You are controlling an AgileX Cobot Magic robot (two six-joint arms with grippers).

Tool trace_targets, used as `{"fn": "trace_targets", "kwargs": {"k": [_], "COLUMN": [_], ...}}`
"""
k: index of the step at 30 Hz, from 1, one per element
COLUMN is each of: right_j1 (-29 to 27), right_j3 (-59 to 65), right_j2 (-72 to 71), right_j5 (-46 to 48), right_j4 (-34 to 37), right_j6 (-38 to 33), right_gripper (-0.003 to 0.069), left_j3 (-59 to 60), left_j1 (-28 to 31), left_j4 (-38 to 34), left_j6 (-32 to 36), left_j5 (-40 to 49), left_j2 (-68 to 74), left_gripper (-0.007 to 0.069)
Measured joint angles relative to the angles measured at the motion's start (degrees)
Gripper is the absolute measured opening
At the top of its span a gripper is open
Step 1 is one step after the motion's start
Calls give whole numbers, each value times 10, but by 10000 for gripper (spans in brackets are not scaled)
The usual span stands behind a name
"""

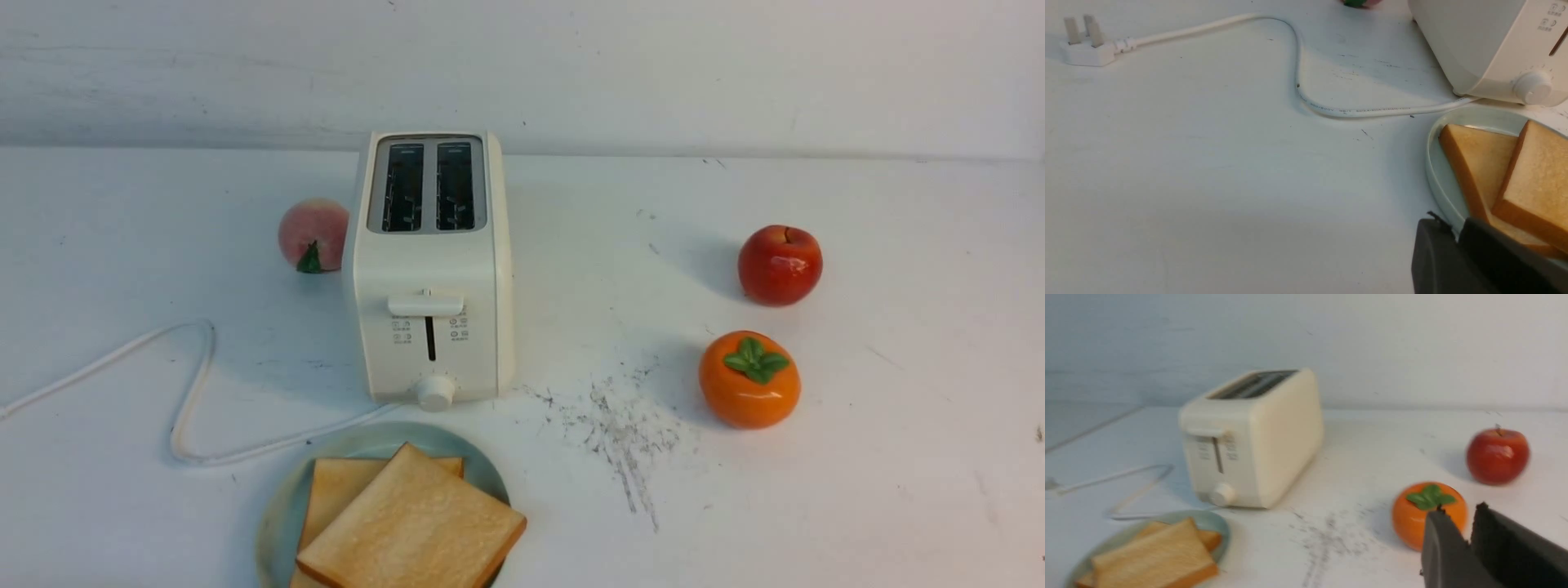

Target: Take toasted bread from bread machine on white table place on plate.

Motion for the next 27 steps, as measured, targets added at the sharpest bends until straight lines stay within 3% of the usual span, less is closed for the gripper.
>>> {"fn": "trace_targets", "kwargs": {"k": [6,11,27], "right_j1": [-110,-163,-182], "right_j3": [74,79,74], "right_j2": [-1,-35,-46], "right_j5": [11,113,137], "right_j4": [-37,-53,-59], "right_j6": [-2,-3,-4], "right_gripper": [125,131,148], "left_j3": [0,0,0], "left_j1": [0,0,1], "left_j4": [1,1,2], "left_j6": [0,0,0], "left_j5": [1,1,3], "left_j2": [0,0,0], "left_gripper": [83,83,92]}}
